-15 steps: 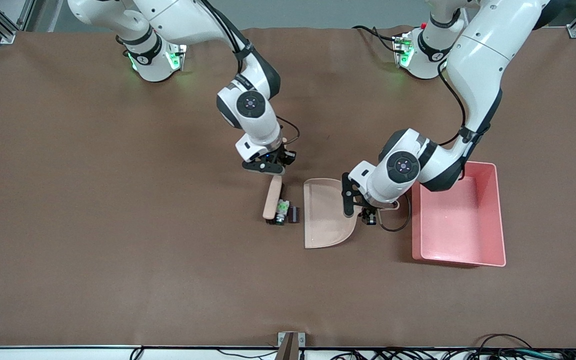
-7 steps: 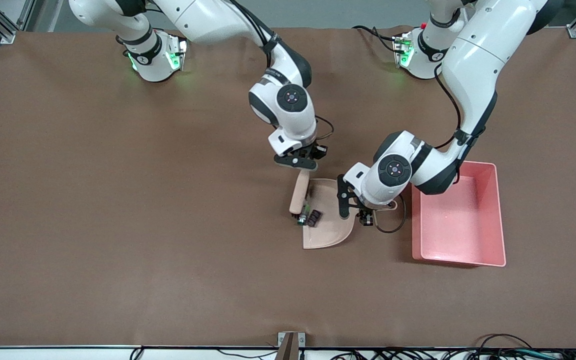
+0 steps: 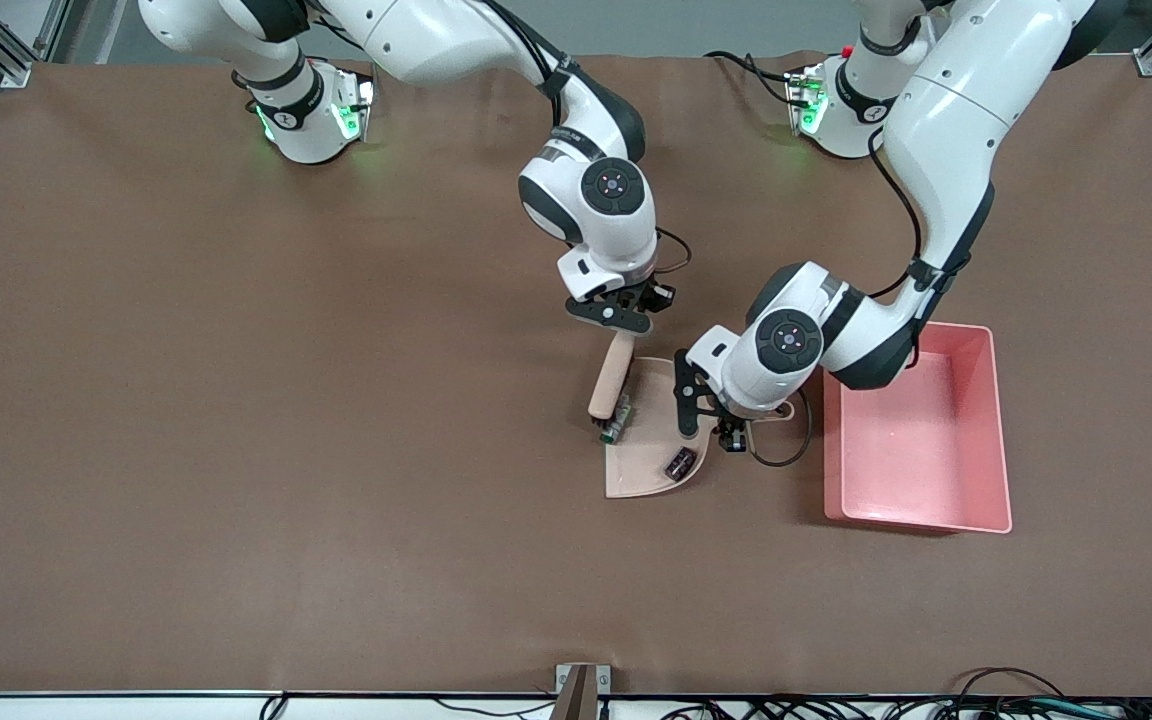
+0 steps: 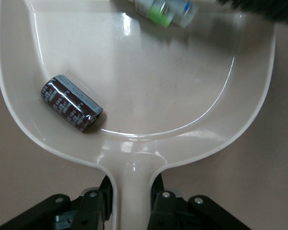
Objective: Clean e-waste and dump in bin
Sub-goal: 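Sweep the switch and capacitor into the dustpan with the right gripper's brush, then return the brush to the table with the right gripper and release it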
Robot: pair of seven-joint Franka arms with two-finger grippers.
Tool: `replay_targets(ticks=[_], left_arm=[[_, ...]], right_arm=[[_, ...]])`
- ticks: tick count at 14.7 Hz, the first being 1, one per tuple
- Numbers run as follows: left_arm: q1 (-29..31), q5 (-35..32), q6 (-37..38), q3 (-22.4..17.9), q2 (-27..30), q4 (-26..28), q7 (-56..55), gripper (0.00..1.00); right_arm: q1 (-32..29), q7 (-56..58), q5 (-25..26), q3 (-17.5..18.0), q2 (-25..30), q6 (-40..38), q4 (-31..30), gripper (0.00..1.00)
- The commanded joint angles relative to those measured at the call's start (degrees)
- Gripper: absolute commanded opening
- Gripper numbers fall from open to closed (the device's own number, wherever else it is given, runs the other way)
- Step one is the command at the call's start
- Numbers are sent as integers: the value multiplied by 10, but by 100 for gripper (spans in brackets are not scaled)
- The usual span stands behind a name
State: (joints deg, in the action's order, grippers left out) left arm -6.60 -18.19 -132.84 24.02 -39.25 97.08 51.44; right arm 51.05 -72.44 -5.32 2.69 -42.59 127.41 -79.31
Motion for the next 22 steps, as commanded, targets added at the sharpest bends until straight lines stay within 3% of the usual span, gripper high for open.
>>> replay_targets(ticks=[1,5,8,10,18,22], left_arm=[[0,-11,7,1,-12,-19,-10,0],[-3,-11,7,1,-12,-20,-12,0],[-9,-11,7,1,-14,-21,-26,0],[-9,-11,7,1,-14,-21,-26,0],[-11,-11,7,1,-16,-21,-27,0],[-11,-11,7,1,-16,-21,-27,0]], right_arm=[[6,-69,1,6,-3,-12,34,0],[0,-91,-18,8,0,-19,47,0],[-9,-26,-14,2,14,-49,29,0],[-41,38,-13,2,53,-91,-6,0],[-161,260,-4,1,334,-50,-363,0],[-250,326,-2,1,417,-43,-474,0]])
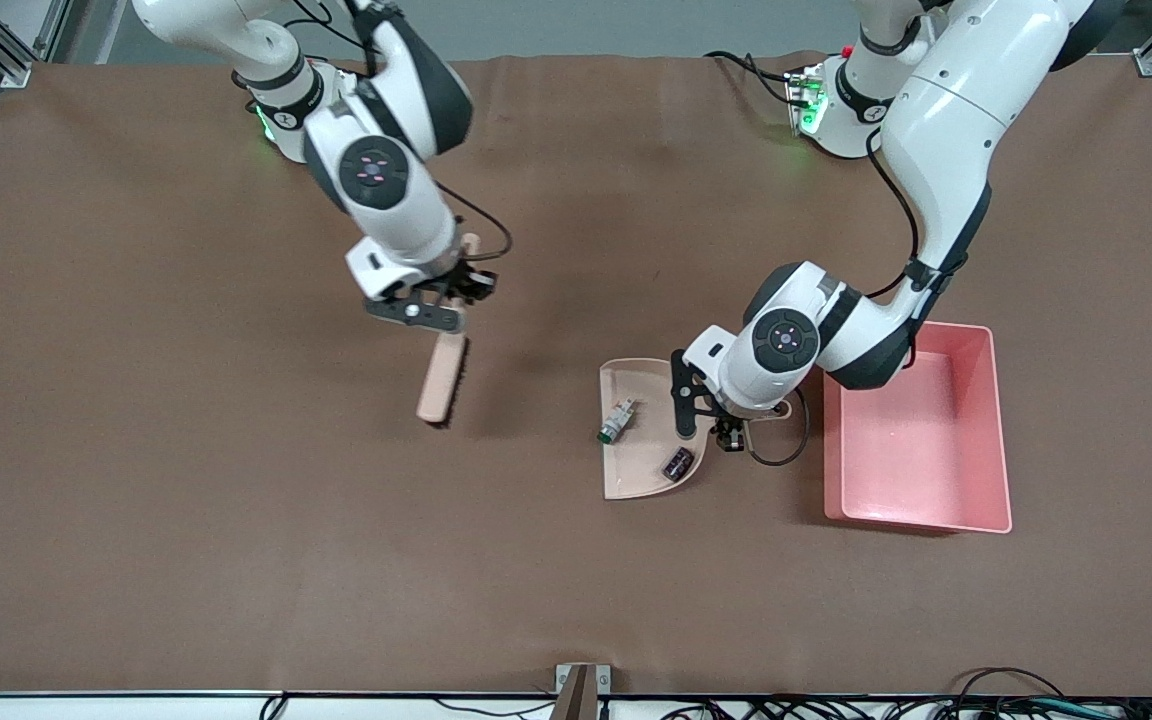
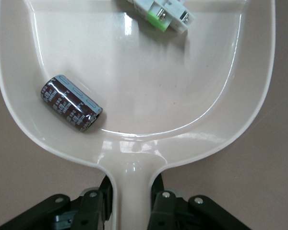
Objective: Clean e-waste and dump in bin
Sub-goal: 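Return the brush to the table with the right gripper and release it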
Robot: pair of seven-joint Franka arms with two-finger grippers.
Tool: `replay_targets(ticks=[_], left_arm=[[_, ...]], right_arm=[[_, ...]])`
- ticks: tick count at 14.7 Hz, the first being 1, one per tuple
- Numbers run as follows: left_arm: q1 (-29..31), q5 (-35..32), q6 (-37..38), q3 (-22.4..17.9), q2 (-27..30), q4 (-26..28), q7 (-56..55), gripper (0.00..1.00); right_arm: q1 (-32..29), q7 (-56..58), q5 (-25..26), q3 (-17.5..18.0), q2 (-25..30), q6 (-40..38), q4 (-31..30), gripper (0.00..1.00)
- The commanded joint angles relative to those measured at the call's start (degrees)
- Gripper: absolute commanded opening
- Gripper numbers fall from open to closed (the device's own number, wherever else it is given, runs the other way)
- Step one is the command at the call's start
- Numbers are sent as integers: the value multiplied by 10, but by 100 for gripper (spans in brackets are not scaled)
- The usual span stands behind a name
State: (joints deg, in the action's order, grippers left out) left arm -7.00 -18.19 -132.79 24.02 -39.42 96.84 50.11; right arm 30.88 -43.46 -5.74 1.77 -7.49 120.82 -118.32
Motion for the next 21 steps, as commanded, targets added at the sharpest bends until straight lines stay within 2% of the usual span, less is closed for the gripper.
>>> replay_targets(ticks=[1,5,8,13,17,21], left_arm=[[-7,-12,7,1,-14,-17,-11,0],[-8,-13,-3,1,-20,-17,-11,0],[-8,-14,-37,2,-21,-11,-6,0],[-15,-13,-80,11,-28,-12,-5,0],[-14,-12,-106,30,-27,-13,-4,0],[-7,-8,-109,51,-21,-17,-4,0]], right_arm=[[-77,57,2,10,76,24,-98,0],[-214,219,2,10,108,27,-153,0],[-288,310,3,10,121,47,-191,0],[-336,367,23,10,123,185,-305,0],[-368,434,24,10,96,245,-314,0],[-377,440,24,9,58,289,-320,0]])
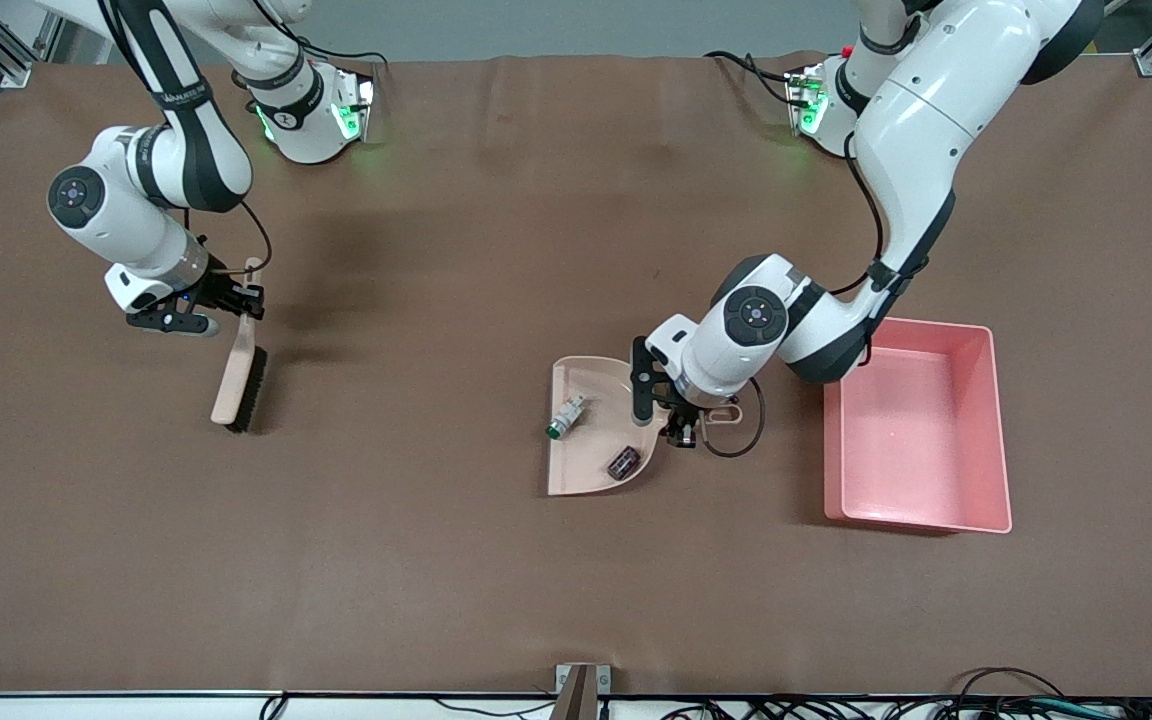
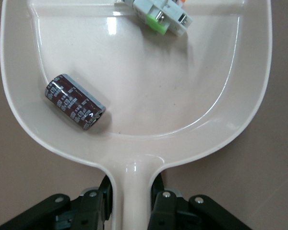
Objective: Clean e-waste and dump in bin
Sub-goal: 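Return the brush to the table with the right gripper and release it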
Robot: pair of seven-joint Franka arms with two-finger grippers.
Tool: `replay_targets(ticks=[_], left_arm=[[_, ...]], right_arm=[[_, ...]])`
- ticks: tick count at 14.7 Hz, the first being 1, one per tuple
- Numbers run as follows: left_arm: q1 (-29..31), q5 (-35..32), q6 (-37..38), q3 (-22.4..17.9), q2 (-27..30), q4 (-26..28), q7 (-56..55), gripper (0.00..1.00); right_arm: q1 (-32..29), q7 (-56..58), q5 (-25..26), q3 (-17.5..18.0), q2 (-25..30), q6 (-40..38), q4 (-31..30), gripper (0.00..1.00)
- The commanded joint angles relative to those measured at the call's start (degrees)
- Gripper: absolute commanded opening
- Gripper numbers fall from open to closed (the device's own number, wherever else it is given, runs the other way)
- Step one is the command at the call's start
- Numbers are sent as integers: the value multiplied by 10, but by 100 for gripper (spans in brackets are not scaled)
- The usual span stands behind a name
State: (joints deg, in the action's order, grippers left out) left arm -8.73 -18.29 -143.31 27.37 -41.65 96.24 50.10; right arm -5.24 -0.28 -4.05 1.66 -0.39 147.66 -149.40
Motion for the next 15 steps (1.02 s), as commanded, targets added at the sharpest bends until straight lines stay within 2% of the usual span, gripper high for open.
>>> replay_targets(ticks=[1,4,5,9,13,15], left_arm=[[16,-6,-4,29,2,-13,-4,0],[29,-4,-4,52,3,-32,-6,0],[35,-4,-4,59,3,-41,-5,0],[47,-4,-4,82,4,-56,-5,0],[106,-8,-3,137,10,-55,-2,0],[132,-10,-3,161,10,-56,3,0]], right_arm=[[-25,15,8,11,-15,23,-9,0],[-40,28,9,10,-26,30,-8,2],[-41,28,9,11,-30,32,-8,8],[-42,27,9,11,-40,33,-1,73],[-42,24,8,11,-66,28,23,100],[-48,25,8,11,-66,16,42,100]])
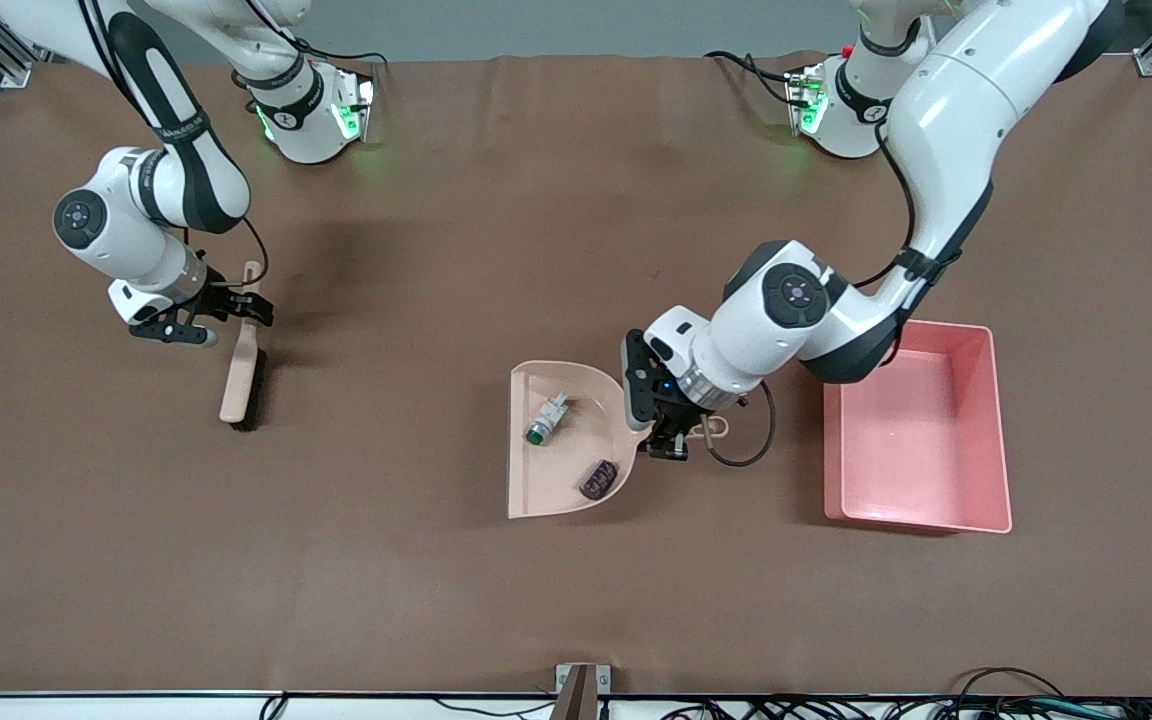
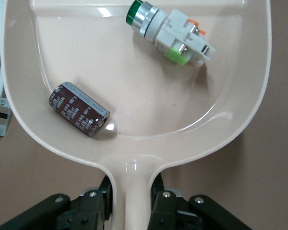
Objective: Clean e-waste and dump in bin
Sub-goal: 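Lift the dustpan with the left gripper and carry it over the pink bin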
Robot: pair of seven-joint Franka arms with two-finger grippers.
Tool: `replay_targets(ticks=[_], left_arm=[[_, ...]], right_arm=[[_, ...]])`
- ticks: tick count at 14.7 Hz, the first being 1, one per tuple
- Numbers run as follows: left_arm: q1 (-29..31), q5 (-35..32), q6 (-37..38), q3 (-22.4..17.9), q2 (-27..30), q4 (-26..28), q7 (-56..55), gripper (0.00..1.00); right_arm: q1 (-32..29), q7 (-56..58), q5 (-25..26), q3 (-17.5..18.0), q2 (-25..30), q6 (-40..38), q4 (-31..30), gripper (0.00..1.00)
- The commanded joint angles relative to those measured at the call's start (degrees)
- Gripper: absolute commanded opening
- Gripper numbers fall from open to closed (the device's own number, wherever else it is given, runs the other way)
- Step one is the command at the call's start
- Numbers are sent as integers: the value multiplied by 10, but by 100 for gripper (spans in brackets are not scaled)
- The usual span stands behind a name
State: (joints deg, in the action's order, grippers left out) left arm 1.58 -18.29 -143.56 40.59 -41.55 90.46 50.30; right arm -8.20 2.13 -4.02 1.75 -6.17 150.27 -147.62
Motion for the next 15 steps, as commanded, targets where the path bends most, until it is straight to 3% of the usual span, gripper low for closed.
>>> replay_targets(ticks=[1,7,10,15], left_arm=[[43,-11,1,40,10,2,1,0],[83,-11,7,58,27,2,5,0],[118,-8,58,64,39,1,4,0],[213,-6,167,113,58,1,-2,0]], right_arm=[[-23,1,8,10,-6,-29,39,100],[-32,9,8,10,24,-364,262,100],[-30,7,8,12,32,-488,378,100],[3,2,29,16,38,-657,560,100]])
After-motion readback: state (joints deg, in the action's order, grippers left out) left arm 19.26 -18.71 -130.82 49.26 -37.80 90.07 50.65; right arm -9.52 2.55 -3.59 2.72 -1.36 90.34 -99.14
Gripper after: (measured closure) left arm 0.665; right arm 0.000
